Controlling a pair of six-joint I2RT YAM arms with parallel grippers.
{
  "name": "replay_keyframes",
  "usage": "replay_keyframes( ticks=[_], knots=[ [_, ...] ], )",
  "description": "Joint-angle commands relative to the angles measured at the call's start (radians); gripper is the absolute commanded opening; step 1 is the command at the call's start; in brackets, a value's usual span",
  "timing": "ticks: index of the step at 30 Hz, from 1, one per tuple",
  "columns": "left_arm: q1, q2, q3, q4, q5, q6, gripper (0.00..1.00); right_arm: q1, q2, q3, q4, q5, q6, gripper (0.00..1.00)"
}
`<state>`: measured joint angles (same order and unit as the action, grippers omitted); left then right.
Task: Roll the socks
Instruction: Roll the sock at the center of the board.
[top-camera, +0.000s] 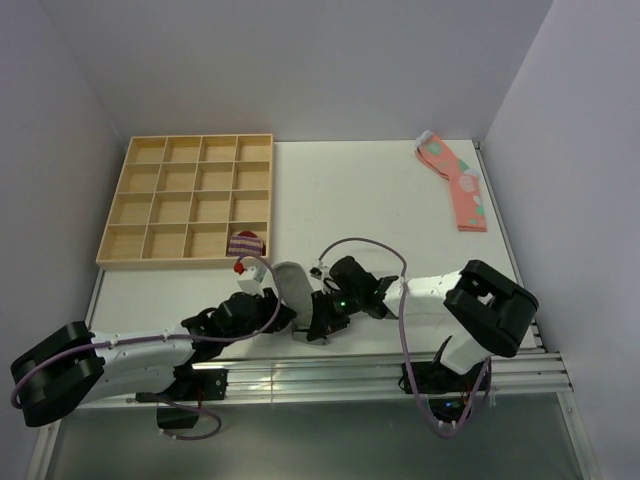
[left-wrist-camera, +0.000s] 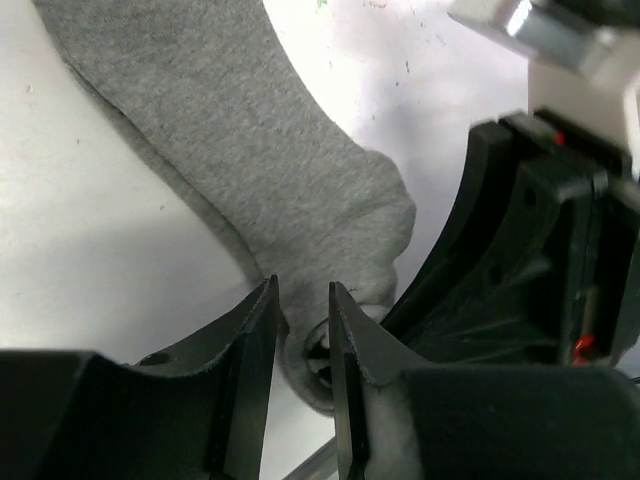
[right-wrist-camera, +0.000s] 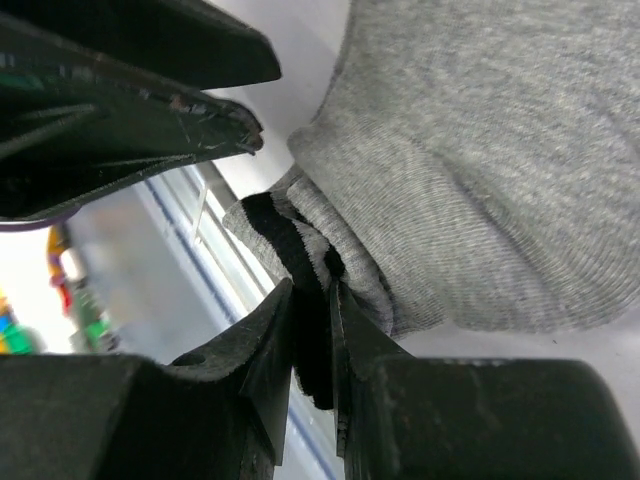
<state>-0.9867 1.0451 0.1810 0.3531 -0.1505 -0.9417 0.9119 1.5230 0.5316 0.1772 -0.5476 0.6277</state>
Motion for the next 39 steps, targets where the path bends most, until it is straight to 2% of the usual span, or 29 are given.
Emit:
replay_keyframes(
  ticks=[1, 6, 11, 17, 31, 39],
  knots=[
    [-0.047, -0.014, -0.032, 0.101, -0.099, 0.037, 0.33, -0.045, 0.032, 0.045, -0.169, -0.13, -0.037, 0.2],
    [-0.137, -0.042, -0.057, 0.158, -0.176, 0.089, 0.36, -0.096, 0.075, 0.108, -0.248, -0.227, -0.068, 0.21],
    [-0.207, -0.043, -0.094, 0.285, -0.234, 0.133, 0.38, -0.123, 0.13, 0.171, -0.352, -0.262, -0.111, 0.21],
    [-0.271, 0.018, -0.104, 0.383, -0.25, 0.208, 0.37, -0.159, 0.192, 0.205, -0.409, -0.291, -0.143, 0.2],
    [-0.333, 0.246, -0.066, 0.51, -0.235, 0.282, 0.35, -0.171, 0.24, 0.268, -0.473, -0.313, -0.166, 0.2],
    [-0.366, 0.271, -0.08, 0.581, -0.225, 0.274, 0.4, -0.18, 0.252, 0.269, -0.481, -0.314, -0.175, 0.2]
  ],
)
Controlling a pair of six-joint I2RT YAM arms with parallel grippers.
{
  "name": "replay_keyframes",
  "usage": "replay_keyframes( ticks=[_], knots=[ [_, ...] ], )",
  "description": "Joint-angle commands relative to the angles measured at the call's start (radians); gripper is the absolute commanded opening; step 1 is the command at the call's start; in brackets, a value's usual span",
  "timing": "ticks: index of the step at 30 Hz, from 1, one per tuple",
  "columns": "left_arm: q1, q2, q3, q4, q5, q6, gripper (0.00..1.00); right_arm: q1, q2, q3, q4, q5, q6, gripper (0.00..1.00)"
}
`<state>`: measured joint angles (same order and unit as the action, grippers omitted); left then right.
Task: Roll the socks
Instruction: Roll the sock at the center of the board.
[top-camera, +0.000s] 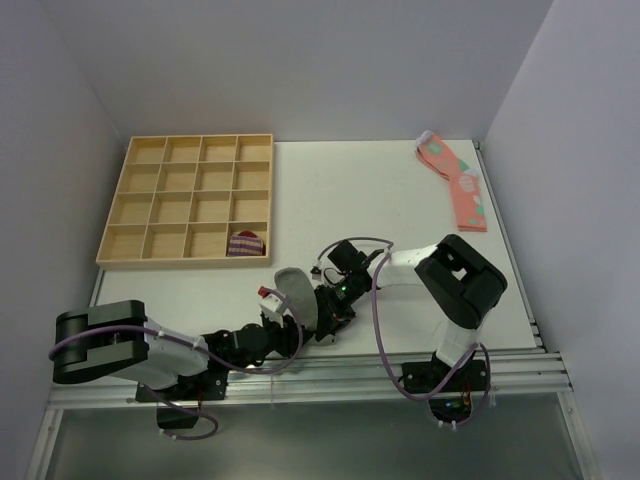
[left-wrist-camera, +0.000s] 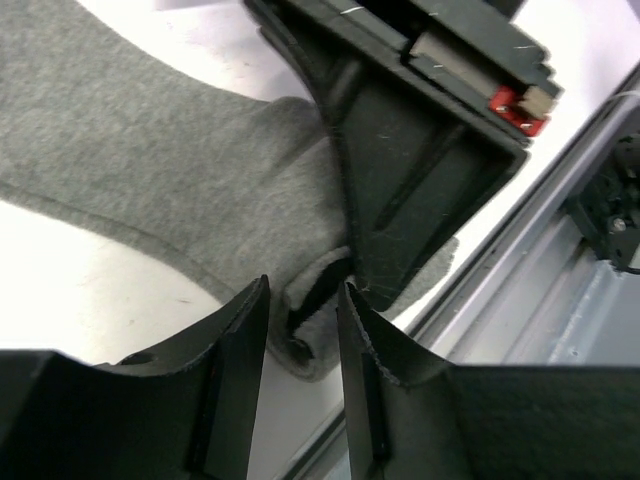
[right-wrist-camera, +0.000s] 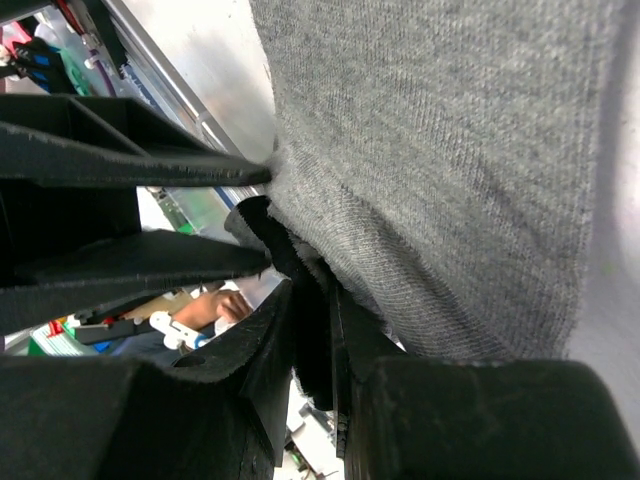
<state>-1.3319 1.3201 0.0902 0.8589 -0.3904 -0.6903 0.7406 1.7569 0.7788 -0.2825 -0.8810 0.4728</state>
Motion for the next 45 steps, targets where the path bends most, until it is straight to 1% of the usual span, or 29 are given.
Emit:
replay_keyframes(
  ticks=[1, 11, 21, 23, 26, 27, 29, 30, 32, 33, 38, 43, 45],
  knots=[
    [-0.023, -0.005, 0.011, 0.074, 0.018, 0.026, 0.4, -0.01, 0.021, 0.022, -0.021, 0.019, -0.02, 0.21],
    [-0.026, 0.001, 0.005, 0.088, 0.047, 0.049, 0.4, -0.017, 0.029, 0.03, -0.026, 0.016, -0.023, 0.2],
    [-0.026, 0.079, 0.019, 0.117, 0.073, 0.041, 0.4, -0.018, 0.021, 0.033, -0.026, 0.013, -0.022, 0.2],
    [-0.026, 0.088, 0.019, 0.123, 0.079, 0.035, 0.38, -0.018, 0.019, 0.031, -0.021, 0.013, -0.019, 0.2],
    [-0.026, 0.099, 0.02, 0.123, 0.082, 0.025, 0.31, -0.018, 0.018, 0.027, -0.011, 0.013, -0.014, 0.2],
    [-0.026, 0.102, 0.022, 0.12, 0.09, 0.025, 0.25, -0.017, 0.015, 0.024, -0.006, 0.014, -0.011, 0.2],
    [-0.026, 0.106, 0.023, 0.114, 0.093, 0.017, 0.19, -0.018, 0.015, 0.019, 0.002, 0.016, -0.008, 0.2],
    [-0.026, 0.108, 0.025, 0.097, 0.094, 0.015, 0.11, -0.018, 0.015, 0.013, 0.014, 0.017, -0.002, 0.2],
    [-0.026, 0.114, 0.034, 0.083, 0.1, 0.011, 0.03, -0.018, 0.01, 0.004, 0.038, 0.019, 0.01, 0.21],
    [-0.026, 0.119, 0.036, 0.072, 0.101, 0.008, 0.0, -0.018, 0.004, -0.007, 0.045, 0.02, 0.016, 0.21],
    [-0.026, 0.126, 0.039, 0.036, 0.096, -0.034, 0.0, -0.017, -0.03, -0.038, 0.078, 0.053, 0.044, 0.25],
    [-0.026, 0.123, 0.037, -0.015, 0.09, -0.083, 0.0, -0.018, -0.125, -0.07, 0.106, 0.115, 0.081, 0.35],
    [-0.026, 0.129, 0.043, -0.044, 0.078, -0.107, 0.01, -0.018, -0.173, -0.076, 0.111, 0.145, 0.09, 0.36]
  ],
)
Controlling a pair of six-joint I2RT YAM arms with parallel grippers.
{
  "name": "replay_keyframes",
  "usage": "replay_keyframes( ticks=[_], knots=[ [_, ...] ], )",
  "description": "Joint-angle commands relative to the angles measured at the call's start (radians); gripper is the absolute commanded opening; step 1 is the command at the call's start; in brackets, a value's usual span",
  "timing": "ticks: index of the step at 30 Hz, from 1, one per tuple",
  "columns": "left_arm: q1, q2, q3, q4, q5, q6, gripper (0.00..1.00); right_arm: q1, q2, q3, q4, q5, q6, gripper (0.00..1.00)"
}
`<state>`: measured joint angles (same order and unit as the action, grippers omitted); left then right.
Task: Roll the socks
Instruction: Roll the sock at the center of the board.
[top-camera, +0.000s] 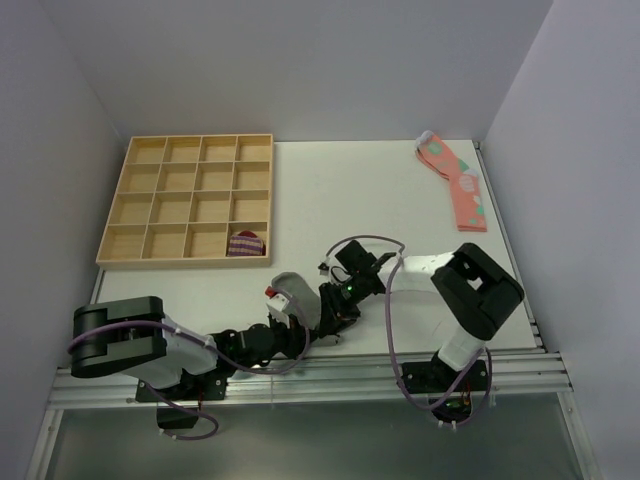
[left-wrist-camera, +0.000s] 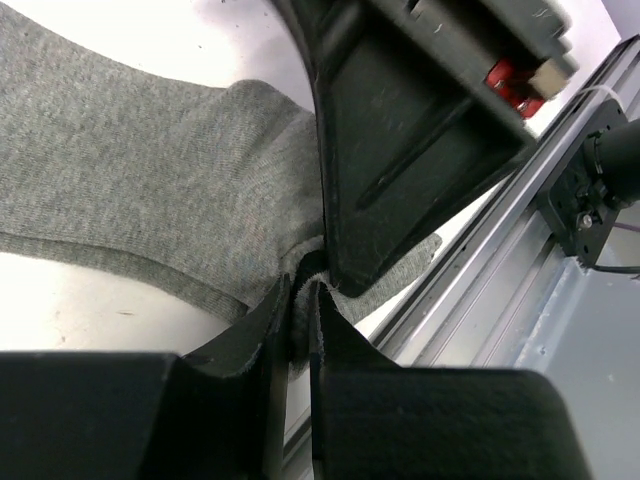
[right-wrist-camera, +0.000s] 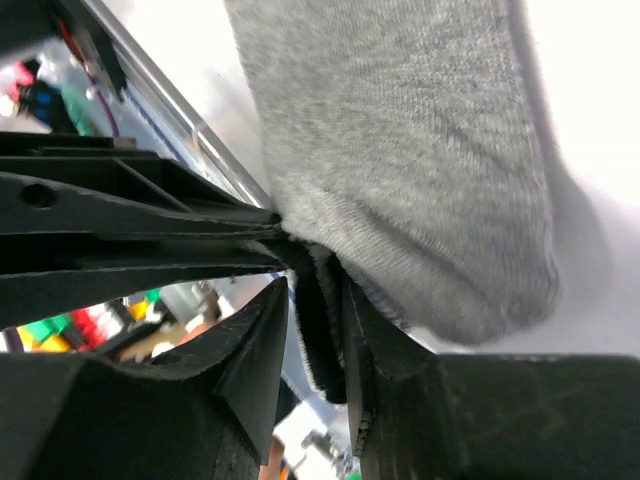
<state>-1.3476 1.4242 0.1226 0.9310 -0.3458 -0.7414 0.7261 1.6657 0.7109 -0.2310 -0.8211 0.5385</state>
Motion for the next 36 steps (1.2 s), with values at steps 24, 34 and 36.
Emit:
replay_keyframes(
  ticks=[24, 34, 36],
  knots=[
    [0.063, -0.048, 0.0, -0.388, 0.111, -0.291, 0.0, 0.062, -0.886, -0.593, 0.616, 0.597, 0.087, 0.42],
    [0.202, -0.123, 0.075, -0.599, 0.275, -0.242, 0.0, 0.154, -1.042, -0.708, 0.81, 0.698, 0.083, 0.47],
    [0.228, -0.114, 0.095, -0.626, 0.312, -0.231, 0.0, 0.186, -1.018, -0.735, 0.843, 0.712, 0.074, 0.47]
  ],
)
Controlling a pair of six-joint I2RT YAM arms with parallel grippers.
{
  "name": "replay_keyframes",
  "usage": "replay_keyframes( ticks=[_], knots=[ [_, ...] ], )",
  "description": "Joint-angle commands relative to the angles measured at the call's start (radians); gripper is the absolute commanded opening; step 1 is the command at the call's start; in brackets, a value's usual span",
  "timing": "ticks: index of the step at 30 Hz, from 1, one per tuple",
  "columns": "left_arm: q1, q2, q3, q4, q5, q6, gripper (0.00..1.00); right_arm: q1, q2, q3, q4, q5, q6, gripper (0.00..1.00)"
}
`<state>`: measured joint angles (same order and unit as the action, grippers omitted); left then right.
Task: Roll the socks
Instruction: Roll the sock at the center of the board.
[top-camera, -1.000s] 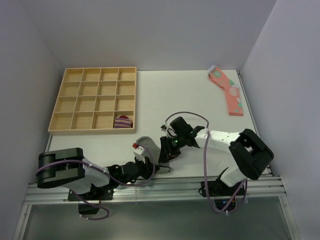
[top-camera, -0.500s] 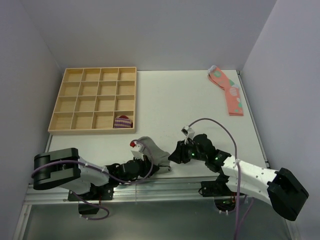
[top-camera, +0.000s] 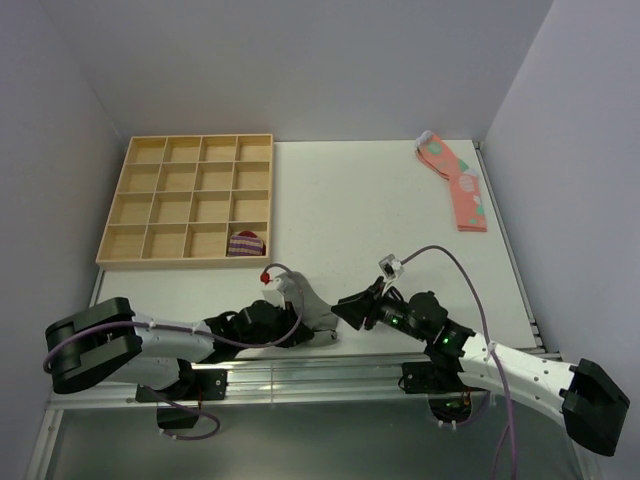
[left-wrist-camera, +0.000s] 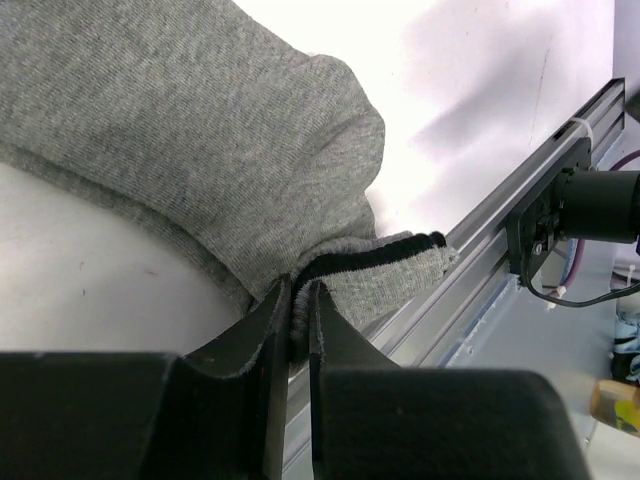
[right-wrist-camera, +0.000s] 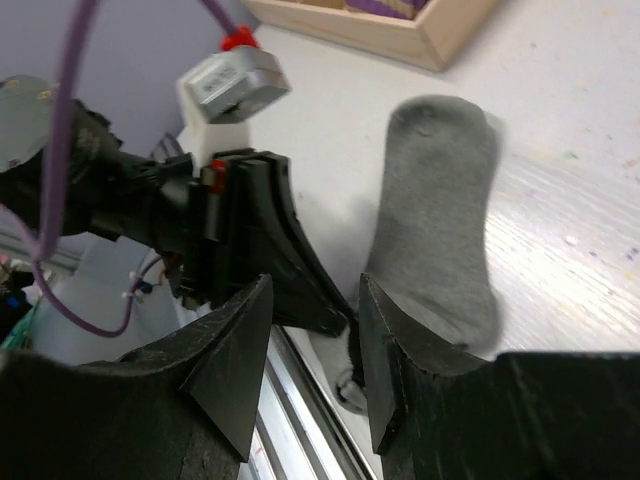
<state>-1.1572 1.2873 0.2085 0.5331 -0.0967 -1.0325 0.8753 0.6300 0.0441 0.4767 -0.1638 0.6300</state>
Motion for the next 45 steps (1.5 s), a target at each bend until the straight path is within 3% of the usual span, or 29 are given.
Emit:
replay_keyframes(
  ticks=[1, 10, 20, 30, 45],
  knots=[
    [0.045, 0.026, 0.015, -0.235, 0.074, 0.063, 0.0, 0.048, 0.046, -0.069, 0.157, 0.073, -0.023, 0.47],
    [0.116, 0.086, 0.071, -0.288, 0.175, 0.071, 0.0, 0.119, 0.212, -0.122, 0.322, 0.129, -0.041, 0.48],
    [0.162, 0.122, 0.12, -0.346, 0.218, 0.074, 0.0, 0.162, 0.304, -0.148, 0.369, 0.197, -0.038, 0.48],
    [0.228, 0.119, 0.152, -0.433, 0.239, 0.104, 0.0, 0.246, 0.503, -0.145, 0.464, 0.28, -0.001, 0.46],
    [0.257, 0.126, 0.195, -0.461, 0.264, 0.157, 0.0, 0.294, 0.464, -0.09, 0.275, 0.371, 0.043, 0.46]
  ],
)
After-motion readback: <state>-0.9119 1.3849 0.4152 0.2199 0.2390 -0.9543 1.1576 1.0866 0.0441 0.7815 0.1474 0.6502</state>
